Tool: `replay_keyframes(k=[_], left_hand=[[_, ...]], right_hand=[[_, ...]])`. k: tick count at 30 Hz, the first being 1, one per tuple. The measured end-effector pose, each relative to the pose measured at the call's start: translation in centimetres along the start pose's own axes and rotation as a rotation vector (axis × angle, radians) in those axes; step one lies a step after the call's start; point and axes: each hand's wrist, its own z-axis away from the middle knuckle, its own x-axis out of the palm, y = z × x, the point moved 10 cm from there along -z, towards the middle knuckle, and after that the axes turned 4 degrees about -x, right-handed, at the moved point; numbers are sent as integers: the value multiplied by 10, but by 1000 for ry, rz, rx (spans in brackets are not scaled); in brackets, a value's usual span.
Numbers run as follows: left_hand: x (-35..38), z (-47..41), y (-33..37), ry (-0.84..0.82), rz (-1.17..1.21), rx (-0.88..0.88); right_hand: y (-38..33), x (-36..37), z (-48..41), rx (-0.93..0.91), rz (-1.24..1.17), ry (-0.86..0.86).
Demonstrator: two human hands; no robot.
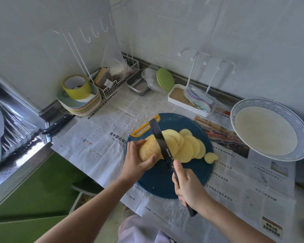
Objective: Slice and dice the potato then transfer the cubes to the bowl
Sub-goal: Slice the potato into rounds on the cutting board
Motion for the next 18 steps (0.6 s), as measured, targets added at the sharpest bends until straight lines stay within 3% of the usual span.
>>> replay_keyframes(k=[12, 18], left_hand=[[0, -1, 1, -26, -4, -29], [0, -3, 1, -30, 7, -39]], right_hand=[[6, 12, -20, 84, 9, 3], [2, 13, -23, 40, 53, 18]])
